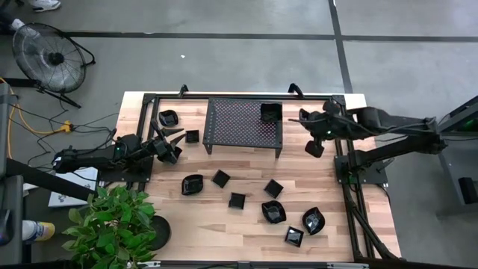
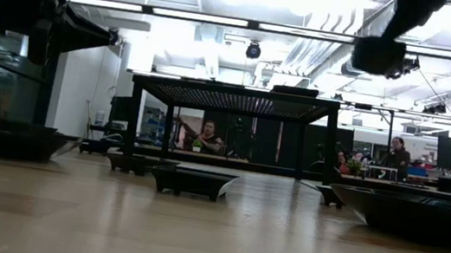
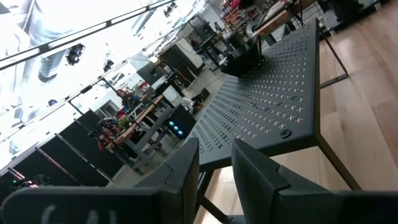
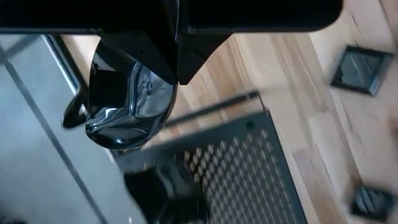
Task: Pick & Place Mini shaped plates
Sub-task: Put the leaf-shaped plate on the shelf
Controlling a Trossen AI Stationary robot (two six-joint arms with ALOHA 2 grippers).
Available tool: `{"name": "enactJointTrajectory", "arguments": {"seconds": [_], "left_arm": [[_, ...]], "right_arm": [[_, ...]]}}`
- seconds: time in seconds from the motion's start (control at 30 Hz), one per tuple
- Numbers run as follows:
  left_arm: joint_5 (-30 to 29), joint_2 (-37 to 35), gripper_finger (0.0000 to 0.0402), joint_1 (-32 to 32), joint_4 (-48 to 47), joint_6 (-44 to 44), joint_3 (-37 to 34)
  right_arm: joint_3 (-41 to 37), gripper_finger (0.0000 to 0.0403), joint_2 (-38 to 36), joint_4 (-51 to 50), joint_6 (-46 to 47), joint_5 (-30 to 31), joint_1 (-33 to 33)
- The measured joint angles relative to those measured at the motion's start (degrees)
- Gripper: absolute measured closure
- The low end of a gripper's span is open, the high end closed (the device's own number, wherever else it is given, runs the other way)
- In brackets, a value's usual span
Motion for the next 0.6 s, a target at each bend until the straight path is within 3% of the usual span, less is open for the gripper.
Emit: {"name": "enactJointTrajectory", "arguments": {"seconds": [0.27,0.6], "left_arm": [[-0.01,0.01,0.0309,-0.01,0.0,-0.02,0.0],[0.0,0.0,0.0309,0.01,-0.02,0.0,0.0]], "right_arm": [[4.61,0.0403,2.22,4.71,-5.14,-1.01,-0.02],[14.38,0.0403,15.63,6.49,-12.95,-3.33,-0.02]]}}
